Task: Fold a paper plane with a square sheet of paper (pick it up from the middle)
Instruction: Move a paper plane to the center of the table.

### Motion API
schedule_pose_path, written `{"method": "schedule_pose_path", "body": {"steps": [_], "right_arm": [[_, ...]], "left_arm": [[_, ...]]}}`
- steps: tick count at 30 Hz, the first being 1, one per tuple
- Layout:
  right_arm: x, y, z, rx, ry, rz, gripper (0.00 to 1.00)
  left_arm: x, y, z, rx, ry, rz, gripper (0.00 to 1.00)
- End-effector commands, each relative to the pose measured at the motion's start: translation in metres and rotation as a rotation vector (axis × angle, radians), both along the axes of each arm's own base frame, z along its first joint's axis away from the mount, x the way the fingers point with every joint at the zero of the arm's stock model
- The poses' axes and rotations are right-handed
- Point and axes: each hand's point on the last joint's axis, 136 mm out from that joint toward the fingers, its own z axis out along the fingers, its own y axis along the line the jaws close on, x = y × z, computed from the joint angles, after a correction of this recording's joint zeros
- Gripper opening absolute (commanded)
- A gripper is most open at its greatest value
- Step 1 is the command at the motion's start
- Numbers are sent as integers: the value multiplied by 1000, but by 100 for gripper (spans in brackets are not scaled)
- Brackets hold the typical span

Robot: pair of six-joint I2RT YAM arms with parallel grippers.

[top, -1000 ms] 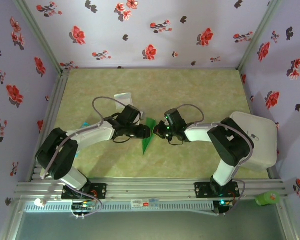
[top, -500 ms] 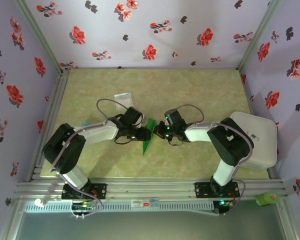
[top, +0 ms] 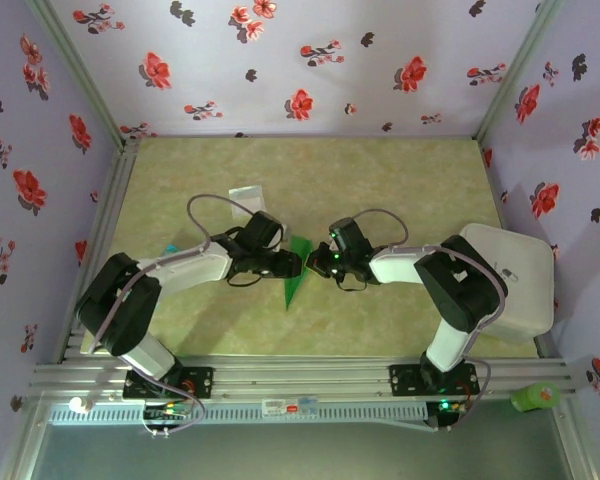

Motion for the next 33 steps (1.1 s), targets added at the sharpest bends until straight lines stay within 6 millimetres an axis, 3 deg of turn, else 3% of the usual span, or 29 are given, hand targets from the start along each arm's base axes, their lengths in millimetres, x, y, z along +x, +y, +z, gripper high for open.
{"method": "schedule_pose_path", "body": {"steps": [1, 23, 33], "right_arm": [[1, 3, 3, 5, 1, 4, 2], [0, 2, 3, 1, 4, 2, 3], [0, 2, 2, 0, 7, 0, 3]], "left_arm": [[0, 3, 2, 1, -20, 19, 49], [-9, -1, -30, 28, 75, 6, 49], [-12, -8, -31, 12, 88, -22, 40]]}}
